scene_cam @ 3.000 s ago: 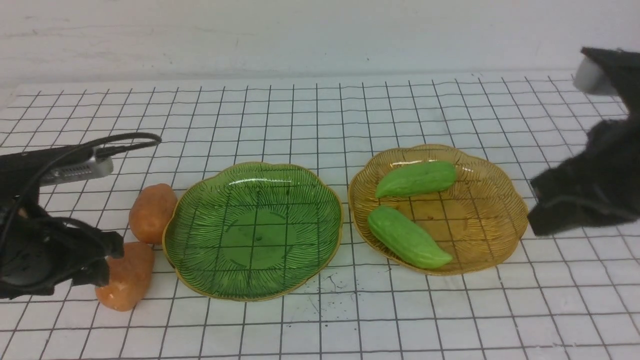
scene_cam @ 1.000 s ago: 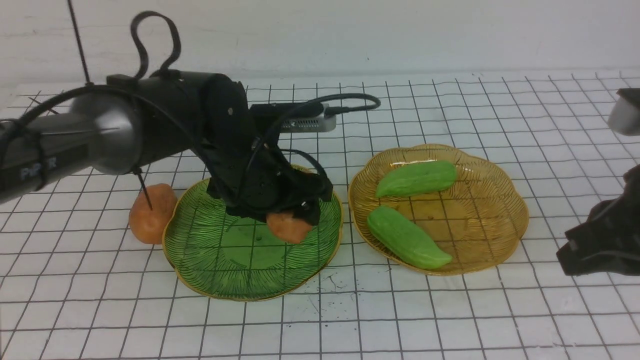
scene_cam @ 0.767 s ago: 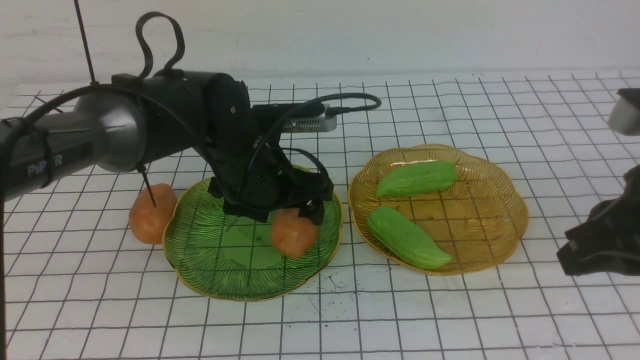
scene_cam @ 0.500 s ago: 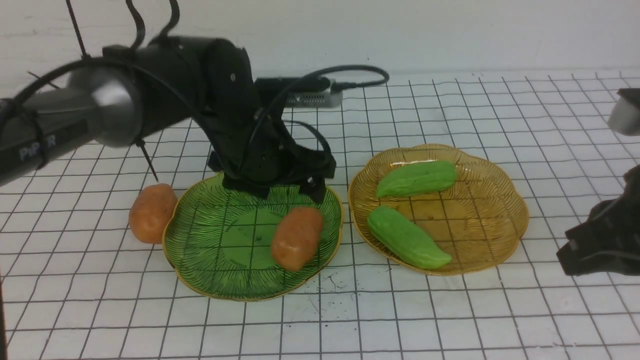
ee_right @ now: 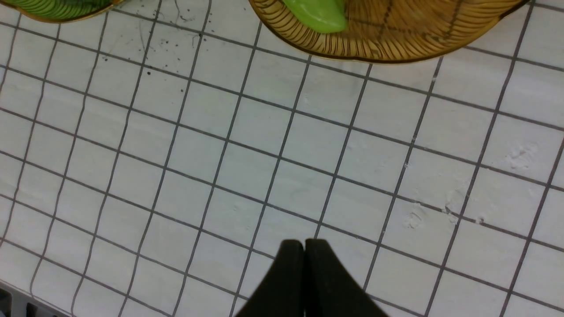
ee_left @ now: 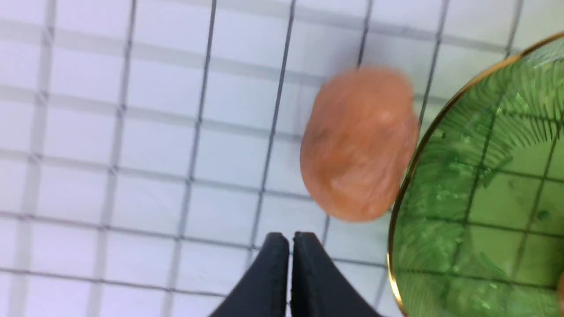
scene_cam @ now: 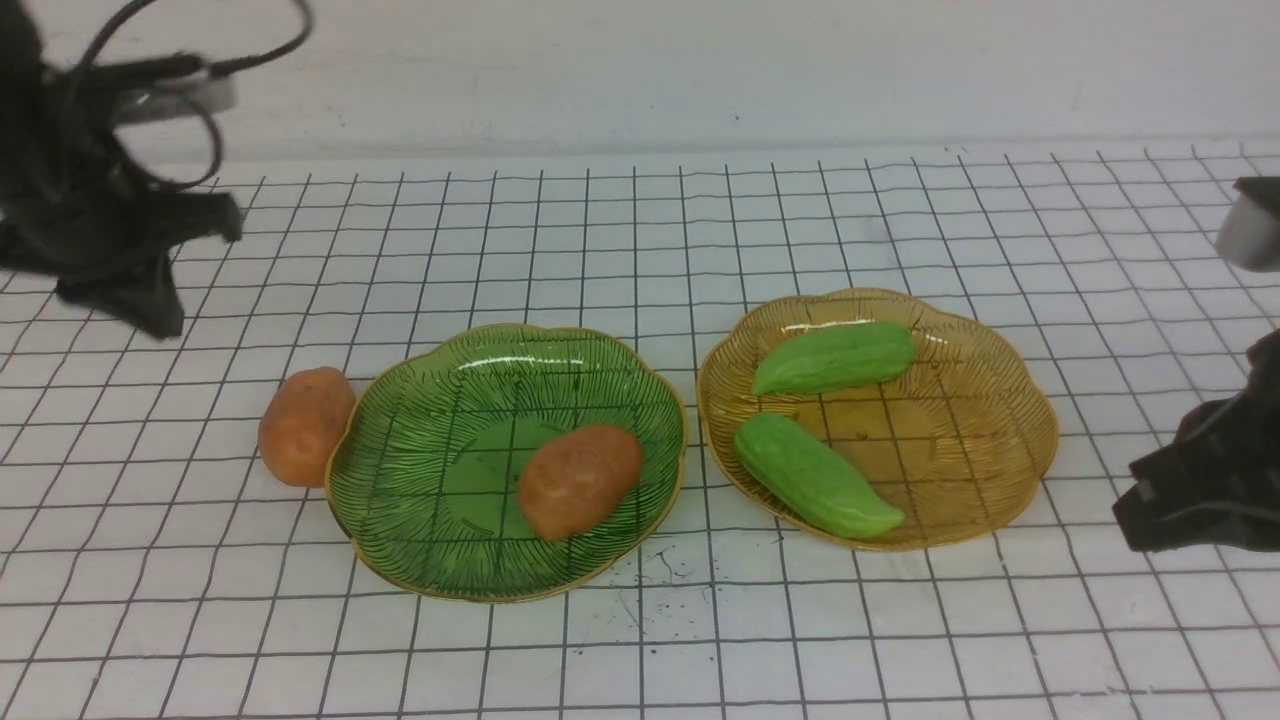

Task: Put different types of vegetables on the plate.
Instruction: 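Put the potatoes from the left side into the left plate with the left gripper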

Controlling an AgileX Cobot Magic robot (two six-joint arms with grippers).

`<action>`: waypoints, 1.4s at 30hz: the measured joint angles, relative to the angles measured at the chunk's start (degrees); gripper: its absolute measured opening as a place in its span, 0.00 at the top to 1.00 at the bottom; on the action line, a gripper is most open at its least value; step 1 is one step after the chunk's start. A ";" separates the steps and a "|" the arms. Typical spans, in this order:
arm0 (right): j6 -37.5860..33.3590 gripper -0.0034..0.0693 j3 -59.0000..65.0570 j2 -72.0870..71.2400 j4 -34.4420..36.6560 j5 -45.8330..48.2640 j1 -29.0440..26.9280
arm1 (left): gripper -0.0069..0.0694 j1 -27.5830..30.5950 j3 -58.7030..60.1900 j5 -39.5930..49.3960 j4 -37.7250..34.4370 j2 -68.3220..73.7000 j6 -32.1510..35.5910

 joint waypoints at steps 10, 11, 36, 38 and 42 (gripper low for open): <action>0.00 0.97 0.00 0.00 0.00 0.00 0.00 | 0.70 -1.51 1.31 -1.86 -7.55 4.50 4.30; 0.00 0.97 0.00 0.00 0.00 0.00 0.00 | 0.63 -2.16 1.31 -3.53 -7.61 5.04 4.30; 0.00 0.97 0.00 0.00 0.00 0.00 0.00 | 0.28 -2.97 1.25 -13.14 -7.07 13.99 4.37; 0.00 0.97 0.00 0.00 0.00 0.00 0.00 | 0.28 -2.97 1.20 -13.21 -7.09 14.08 4.37; 0.00 0.97 0.00 0.00 0.00 0.00 0.00 | 0.28 -2.97 -0.65 -12.16 -6.01 14.74 4.37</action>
